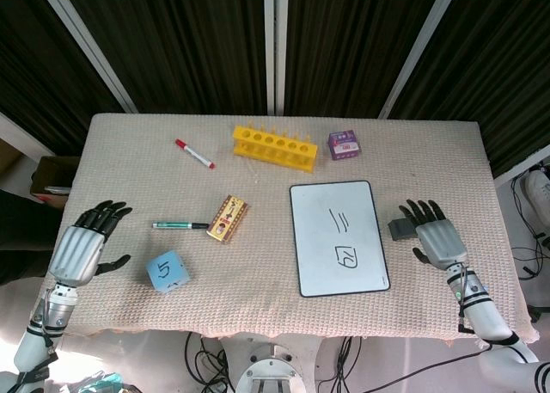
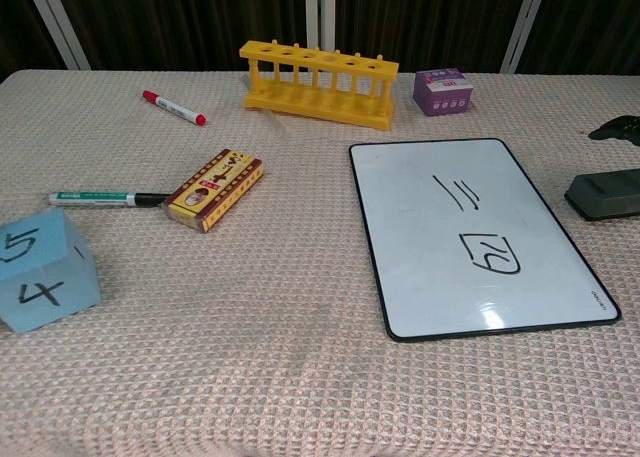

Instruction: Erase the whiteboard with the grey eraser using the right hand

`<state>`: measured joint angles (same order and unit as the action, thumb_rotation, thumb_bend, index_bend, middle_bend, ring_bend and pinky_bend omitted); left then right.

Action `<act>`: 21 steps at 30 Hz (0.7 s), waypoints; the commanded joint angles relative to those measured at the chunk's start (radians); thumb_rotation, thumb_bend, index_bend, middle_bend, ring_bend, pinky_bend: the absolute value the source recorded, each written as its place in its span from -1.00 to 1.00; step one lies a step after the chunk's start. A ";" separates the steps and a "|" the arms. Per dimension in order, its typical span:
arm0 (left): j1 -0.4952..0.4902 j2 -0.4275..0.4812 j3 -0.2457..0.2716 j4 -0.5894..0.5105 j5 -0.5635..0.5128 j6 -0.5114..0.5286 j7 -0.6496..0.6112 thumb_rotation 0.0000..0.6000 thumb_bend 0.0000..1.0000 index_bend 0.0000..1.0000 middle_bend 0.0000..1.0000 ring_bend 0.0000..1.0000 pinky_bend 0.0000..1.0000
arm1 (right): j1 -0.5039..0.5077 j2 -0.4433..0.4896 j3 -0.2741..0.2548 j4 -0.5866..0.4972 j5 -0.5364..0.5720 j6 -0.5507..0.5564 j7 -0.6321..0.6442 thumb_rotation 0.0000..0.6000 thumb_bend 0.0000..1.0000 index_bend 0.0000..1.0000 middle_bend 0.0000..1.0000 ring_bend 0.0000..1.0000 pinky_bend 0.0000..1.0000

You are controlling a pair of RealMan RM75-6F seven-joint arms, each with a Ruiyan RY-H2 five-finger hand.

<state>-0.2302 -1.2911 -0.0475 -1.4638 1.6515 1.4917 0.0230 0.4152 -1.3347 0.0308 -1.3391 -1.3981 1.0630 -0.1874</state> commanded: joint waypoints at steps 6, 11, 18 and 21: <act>0.000 0.002 0.006 0.006 -0.004 -0.001 -0.003 1.00 -1.00 -0.60 -0.65 -0.73 -0.46 | 0.003 -0.006 0.003 0.008 0.000 -0.001 0.004 1.00 -0.60 -1.00 -1.00 -1.00 -1.00; -0.001 0.002 0.010 0.007 0.001 0.003 -0.007 1.00 -1.00 -0.60 -0.65 -0.73 -0.46 | 0.003 -0.006 0.001 0.004 0.000 -0.004 -0.004 1.00 -0.60 -1.00 -1.00 -1.00 -1.00; -0.003 0.006 0.010 0.006 -0.002 0.004 -0.012 1.00 -1.00 -0.60 -0.65 -0.74 -0.46 | 0.015 -0.012 0.004 0.006 -0.003 -0.012 -0.011 1.00 -0.60 -1.00 -1.00 -1.00 -1.00; -0.004 0.008 0.012 0.006 -0.006 0.000 -0.011 1.00 -1.00 -0.60 -0.65 -0.74 -0.46 | 0.019 -0.008 0.007 0.007 0.007 -0.023 -0.024 1.00 -0.59 -1.00 -1.00 -1.00 -1.00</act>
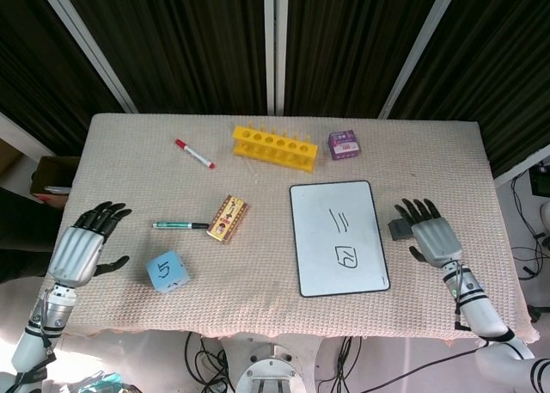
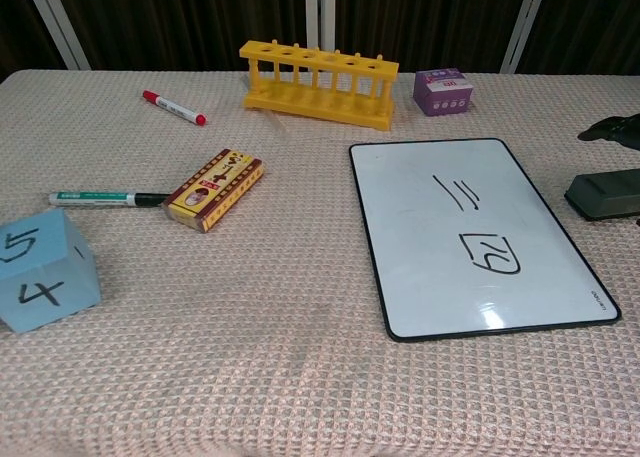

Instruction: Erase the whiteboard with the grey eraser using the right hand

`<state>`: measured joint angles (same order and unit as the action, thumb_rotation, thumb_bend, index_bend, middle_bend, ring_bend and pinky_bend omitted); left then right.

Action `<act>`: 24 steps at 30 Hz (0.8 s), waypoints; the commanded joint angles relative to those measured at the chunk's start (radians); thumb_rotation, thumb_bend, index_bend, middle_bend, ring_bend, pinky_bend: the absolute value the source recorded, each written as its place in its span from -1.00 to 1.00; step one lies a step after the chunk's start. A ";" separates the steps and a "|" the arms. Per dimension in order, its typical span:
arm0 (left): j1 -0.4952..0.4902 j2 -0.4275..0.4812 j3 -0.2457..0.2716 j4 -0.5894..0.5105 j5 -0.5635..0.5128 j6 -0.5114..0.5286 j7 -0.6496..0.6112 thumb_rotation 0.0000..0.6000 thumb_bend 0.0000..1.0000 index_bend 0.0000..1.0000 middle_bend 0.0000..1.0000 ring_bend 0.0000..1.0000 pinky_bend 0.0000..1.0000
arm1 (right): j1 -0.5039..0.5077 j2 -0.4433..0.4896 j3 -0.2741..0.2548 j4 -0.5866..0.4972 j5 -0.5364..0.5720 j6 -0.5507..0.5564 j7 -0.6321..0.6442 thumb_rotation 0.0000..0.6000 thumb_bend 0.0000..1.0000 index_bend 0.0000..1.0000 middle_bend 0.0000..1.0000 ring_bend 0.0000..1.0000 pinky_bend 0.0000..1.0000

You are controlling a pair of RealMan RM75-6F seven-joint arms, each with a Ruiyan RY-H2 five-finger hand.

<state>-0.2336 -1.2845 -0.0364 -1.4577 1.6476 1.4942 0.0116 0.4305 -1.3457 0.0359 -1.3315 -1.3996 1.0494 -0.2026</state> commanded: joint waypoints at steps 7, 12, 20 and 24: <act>-0.002 -0.004 0.006 0.006 -0.005 -0.010 -0.004 1.00 -1.00 -0.60 -0.65 -0.74 -0.46 | 0.018 0.027 0.010 -0.014 0.048 -0.054 -0.020 1.00 -0.58 -1.00 -1.00 -1.00 -1.00; -0.004 -0.004 0.007 0.009 -0.006 -0.011 -0.006 1.00 -1.00 -0.60 -0.65 -0.73 -0.46 | 0.032 0.025 0.015 -0.010 0.066 -0.080 -0.037 1.00 -0.57 -1.00 -1.00 -1.00 -1.00; -0.005 0.004 0.013 0.004 -0.016 -0.027 -0.005 1.00 -1.00 -0.60 -0.65 -0.74 -0.45 | 0.059 0.005 0.031 0.009 0.107 -0.113 -0.078 1.00 -0.57 -1.00 -0.83 -1.00 -0.99; -0.005 0.007 0.013 0.003 -0.015 -0.025 -0.003 1.00 -1.00 -0.60 -0.65 -0.73 -0.45 | 0.072 0.006 0.037 0.003 0.134 -0.137 -0.099 1.00 -0.56 -0.96 -0.68 -0.97 -0.87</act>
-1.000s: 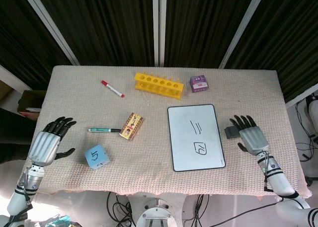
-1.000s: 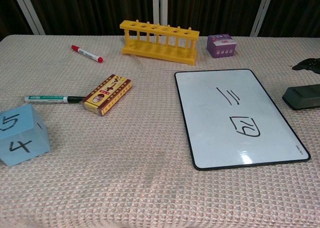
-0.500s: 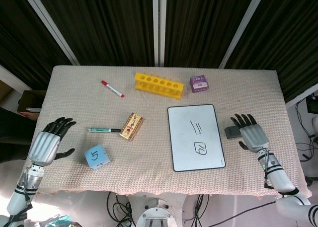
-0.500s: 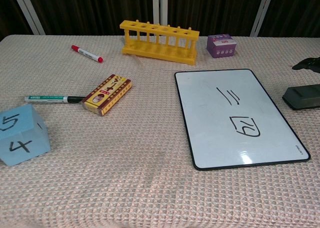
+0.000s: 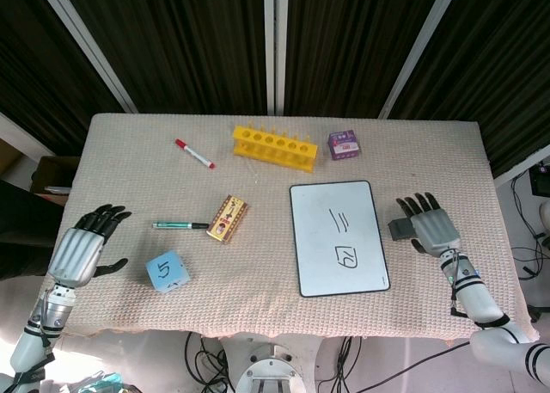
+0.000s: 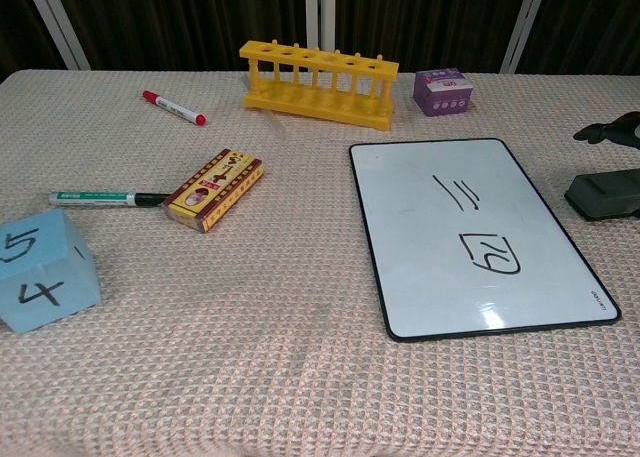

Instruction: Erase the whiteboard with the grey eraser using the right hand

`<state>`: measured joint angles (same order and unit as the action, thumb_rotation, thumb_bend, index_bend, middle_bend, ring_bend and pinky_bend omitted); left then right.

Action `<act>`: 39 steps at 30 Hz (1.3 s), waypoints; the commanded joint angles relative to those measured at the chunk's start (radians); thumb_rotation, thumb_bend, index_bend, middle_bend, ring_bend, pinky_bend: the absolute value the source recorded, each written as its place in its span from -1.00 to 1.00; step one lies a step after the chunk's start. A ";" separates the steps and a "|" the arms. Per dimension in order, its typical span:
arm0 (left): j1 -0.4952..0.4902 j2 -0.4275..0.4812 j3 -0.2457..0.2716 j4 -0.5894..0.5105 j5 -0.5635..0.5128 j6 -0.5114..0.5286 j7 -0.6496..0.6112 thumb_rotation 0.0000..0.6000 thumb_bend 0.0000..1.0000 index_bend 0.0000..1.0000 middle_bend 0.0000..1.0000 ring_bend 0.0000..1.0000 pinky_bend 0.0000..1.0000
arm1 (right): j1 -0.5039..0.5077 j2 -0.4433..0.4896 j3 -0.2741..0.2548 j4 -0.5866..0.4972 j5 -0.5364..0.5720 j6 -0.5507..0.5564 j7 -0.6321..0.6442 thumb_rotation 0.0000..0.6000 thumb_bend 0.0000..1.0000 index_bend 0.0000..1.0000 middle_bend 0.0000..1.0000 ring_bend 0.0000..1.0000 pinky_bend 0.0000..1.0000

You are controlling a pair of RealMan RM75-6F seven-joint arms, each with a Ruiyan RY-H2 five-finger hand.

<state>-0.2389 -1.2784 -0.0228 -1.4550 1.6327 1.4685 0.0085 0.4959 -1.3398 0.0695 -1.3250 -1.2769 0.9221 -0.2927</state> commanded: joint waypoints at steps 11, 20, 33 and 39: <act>0.001 -0.005 0.004 0.017 -0.004 -0.001 -0.016 1.00 -1.00 -0.60 -0.65 -0.73 -0.45 | 0.019 -0.016 0.000 0.006 0.032 -0.015 -0.037 1.00 -0.54 -0.50 -0.46 -0.70 -0.58; 0.002 -0.011 0.005 0.027 -0.014 -0.009 -0.031 1.00 -1.00 -0.60 -0.65 -0.73 -0.45 | 0.013 -0.028 -0.003 0.025 0.013 0.019 -0.017 1.00 -0.50 -0.27 -0.28 -0.52 -0.31; 0.005 -0.015 0.007 0.032 -0.015 -0.005 -0.042 1.00 -1.00 -0.60 -0.65 -0.74 -0.45 | 0.003 -0.022 -0.023 0.032 -0.135 0.119 0.114 1.00 -0.40 0.24 0.10 -0.15 0.05; 0.012 -0.010 0.009 0.030 -0.014 0.007 -0.046 1.00 -1.00 -0.60 -0.65 -0.73 -0.45 | 0.008 -0.011 -0.071 -0.006 -0.296 0.201 0.179 1.00 -0.36 0.50 0.29 0.05 0.27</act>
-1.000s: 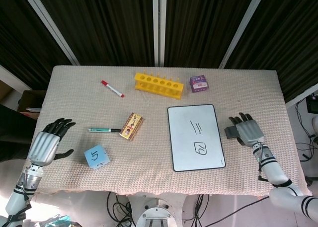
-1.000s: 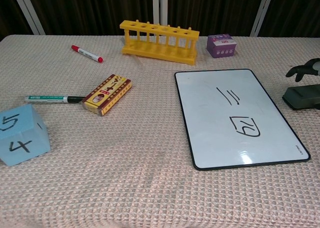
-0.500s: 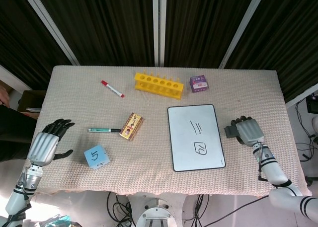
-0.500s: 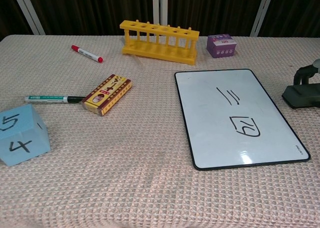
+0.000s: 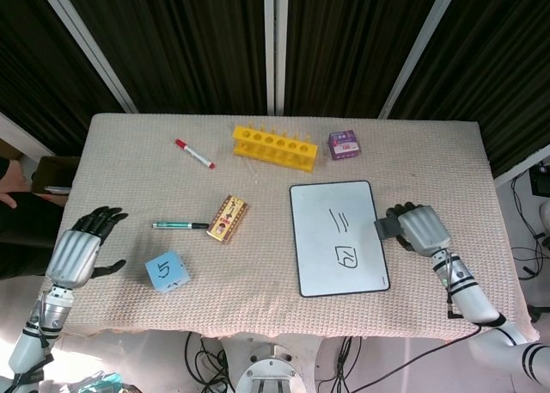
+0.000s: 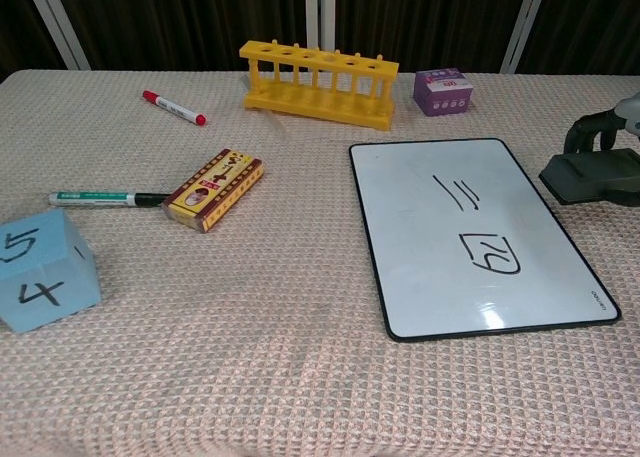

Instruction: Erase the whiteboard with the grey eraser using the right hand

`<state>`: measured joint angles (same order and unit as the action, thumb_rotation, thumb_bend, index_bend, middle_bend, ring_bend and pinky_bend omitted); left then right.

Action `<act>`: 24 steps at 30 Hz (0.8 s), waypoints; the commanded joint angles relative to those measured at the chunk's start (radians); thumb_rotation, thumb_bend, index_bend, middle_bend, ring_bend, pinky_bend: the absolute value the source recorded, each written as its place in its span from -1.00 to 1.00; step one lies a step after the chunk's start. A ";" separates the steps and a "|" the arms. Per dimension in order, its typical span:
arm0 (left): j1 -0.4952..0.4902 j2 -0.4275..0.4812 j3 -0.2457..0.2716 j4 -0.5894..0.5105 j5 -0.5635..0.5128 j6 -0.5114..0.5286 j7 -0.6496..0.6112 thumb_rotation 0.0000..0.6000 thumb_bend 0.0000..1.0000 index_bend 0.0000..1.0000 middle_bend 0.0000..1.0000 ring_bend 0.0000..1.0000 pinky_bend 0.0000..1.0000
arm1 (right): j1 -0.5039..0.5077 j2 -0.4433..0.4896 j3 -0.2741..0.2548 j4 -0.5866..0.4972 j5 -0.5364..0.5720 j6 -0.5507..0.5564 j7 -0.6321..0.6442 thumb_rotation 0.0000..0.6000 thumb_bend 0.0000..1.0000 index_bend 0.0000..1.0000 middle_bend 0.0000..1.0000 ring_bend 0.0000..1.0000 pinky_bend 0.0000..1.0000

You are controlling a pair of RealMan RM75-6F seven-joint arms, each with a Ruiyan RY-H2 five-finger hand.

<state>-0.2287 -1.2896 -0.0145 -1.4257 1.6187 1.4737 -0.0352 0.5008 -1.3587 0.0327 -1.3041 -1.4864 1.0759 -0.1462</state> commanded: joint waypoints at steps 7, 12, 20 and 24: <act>0.012 0.004 0.008 0.012 -0.003 0.005 -0.018 1.00 -1.00 -0.59 -0.65 -0.73 -0.45 | 0.001 -0.004 -0.102 -0.064 -0.225 0.100 0.025 1.00 -0.35 0.81 0.52 0.28 0.50; 0.015 0.004 0.009 0.019 -0.002 0.010 -0.030 1.00 -1.00 -0.59 -0.65 -0.73 -0.45 | -0.014 -0.007 -0.135 -0.098 -0.268 0.113 -0.044 1.00 -0.35 0.87 0.56 0.32 0.54; 0.017 0.001 0.008 0.025 0.001 0.015 -0.037 1.00 -1.00 -0.59 -0.65 -0.74 -0.45 | -0.028 -0.021 -0.158 -0.123 -0.282 0.092 -0.117 1.00 -0.32 0.90 0.58 0.33 0.55; 0.021 0.004 0.010 0.029 0.002 0.018 -0.041 1.00 -1.00 -0.59 -0.65 -0.73 -0.45 | -0.032 -0.040 -0.155 -0.113 -0.274 0.081 -0.138 1.00 -0.31 0.90 0.58 0.33 0.55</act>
<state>-0.2087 -1.2870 -0.0047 -1.3973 1.6203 1.4912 -0.0755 0.4702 -1.3950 -0.1236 -1.4201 -1.7625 1.1595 -0.2801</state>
